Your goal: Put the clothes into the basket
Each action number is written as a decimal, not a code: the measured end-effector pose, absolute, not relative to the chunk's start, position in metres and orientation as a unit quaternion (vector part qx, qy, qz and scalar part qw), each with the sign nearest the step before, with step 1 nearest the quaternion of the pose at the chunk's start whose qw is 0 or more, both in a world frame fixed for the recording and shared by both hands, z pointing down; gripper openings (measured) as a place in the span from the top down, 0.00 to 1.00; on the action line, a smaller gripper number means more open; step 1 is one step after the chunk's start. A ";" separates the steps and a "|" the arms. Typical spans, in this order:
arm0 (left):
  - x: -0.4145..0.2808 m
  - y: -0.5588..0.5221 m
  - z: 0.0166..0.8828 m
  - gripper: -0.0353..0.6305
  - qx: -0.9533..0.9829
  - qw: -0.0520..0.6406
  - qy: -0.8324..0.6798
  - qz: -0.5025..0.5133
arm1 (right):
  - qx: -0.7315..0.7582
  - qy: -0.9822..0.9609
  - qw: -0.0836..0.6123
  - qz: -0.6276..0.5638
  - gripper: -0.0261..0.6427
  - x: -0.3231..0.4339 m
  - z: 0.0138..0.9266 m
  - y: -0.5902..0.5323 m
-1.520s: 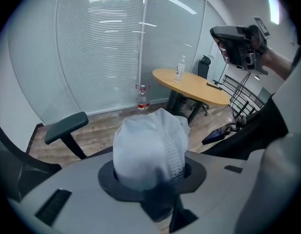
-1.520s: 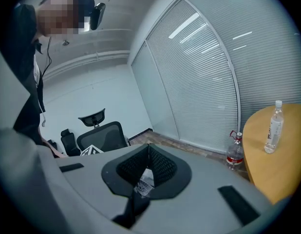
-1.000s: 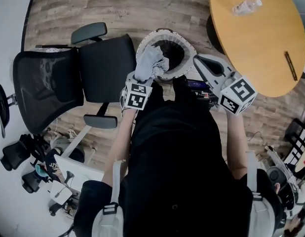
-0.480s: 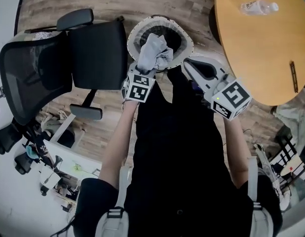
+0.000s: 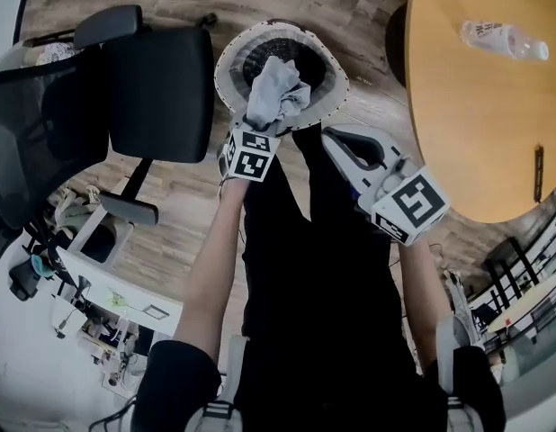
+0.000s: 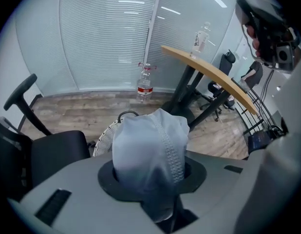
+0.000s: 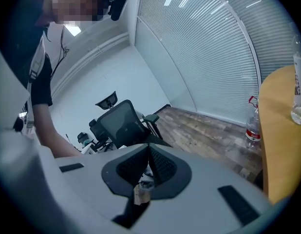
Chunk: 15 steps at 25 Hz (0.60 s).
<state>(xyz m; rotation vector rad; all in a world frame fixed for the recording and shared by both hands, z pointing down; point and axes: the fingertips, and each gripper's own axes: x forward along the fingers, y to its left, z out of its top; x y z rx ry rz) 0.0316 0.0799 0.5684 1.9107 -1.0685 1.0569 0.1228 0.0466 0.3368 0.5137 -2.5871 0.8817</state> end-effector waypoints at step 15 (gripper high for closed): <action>0.029 0.079 0.724 0.74 0.698 0.394 -0.436 0.409 | 0.161 -0.906 0.206 0.332 0.94 0.130 0.450 0.053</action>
